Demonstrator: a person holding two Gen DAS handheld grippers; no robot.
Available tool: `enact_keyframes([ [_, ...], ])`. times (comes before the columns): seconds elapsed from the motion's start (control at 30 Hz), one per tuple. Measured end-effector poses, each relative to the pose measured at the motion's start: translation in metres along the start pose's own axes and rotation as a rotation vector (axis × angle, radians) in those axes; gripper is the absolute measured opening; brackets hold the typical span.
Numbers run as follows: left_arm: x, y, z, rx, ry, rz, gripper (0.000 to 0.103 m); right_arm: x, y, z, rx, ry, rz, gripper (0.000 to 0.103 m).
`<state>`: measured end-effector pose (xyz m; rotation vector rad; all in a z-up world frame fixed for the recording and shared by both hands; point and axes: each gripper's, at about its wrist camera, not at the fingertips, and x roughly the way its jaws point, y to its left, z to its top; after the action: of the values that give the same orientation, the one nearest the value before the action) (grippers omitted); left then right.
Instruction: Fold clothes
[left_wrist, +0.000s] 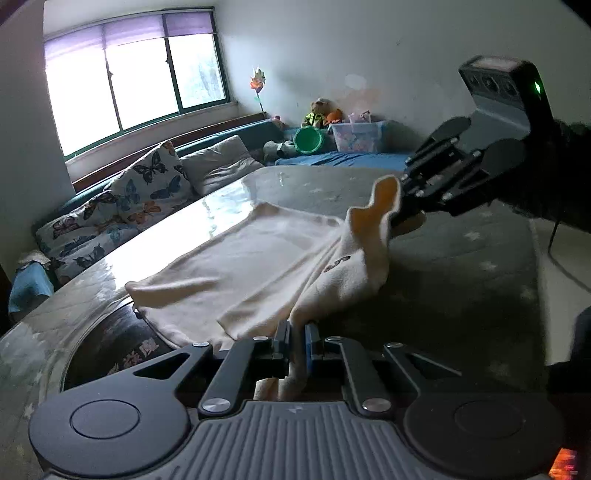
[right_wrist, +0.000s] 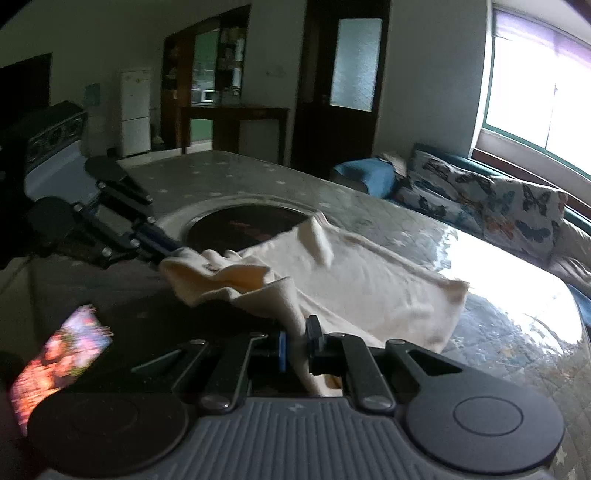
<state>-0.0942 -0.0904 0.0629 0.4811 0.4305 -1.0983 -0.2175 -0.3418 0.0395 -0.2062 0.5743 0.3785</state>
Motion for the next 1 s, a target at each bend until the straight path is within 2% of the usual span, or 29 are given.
enact_keyframes([
  [0.23,-0.051,-0.019,0.006,-0.031,-0.028,-0.030,0.008,-0.041,0.023,0.007,-0.016,0.001,0.028,0.009],
  [0.43,-0.057,-0.015,0.026,-0.025,-0.067,0.011,0.008,-0.040,0.008,0.031,-0.018,-0.028,0.009,0.009],
  [0.7,-0.007,0.029,0.057,-0.040,-0.096,0.097,0.007,0.007,-0.040,0.065,0.007,-0.024,-0.012,0.009],
  [0.87,0.040,0.062,0.070,-0.073,-0.082,0.144,0.007,0.053,-0.070,0.075,0.031,-0.025,-0.072,0.009],
  [0.9,0.052,0.067,0.071,-0.086,-0.075,0.154,0.007,0.064,-0.076,0.074,0.045,-0.021,-0.084,0.010],
  [0.97,0.079,0.078,0.071,-0.128,-0.048,0.178,0.007,0.087,-0.089,0.071,0.074,-0.012,-0.107,0.020],
  [1.0,0.092,0.082,0.069,-0.150,-0.028,0.198,0.009,0.098,-0.095,0.070,0.091,-0.007,-0.117,0.022],
])
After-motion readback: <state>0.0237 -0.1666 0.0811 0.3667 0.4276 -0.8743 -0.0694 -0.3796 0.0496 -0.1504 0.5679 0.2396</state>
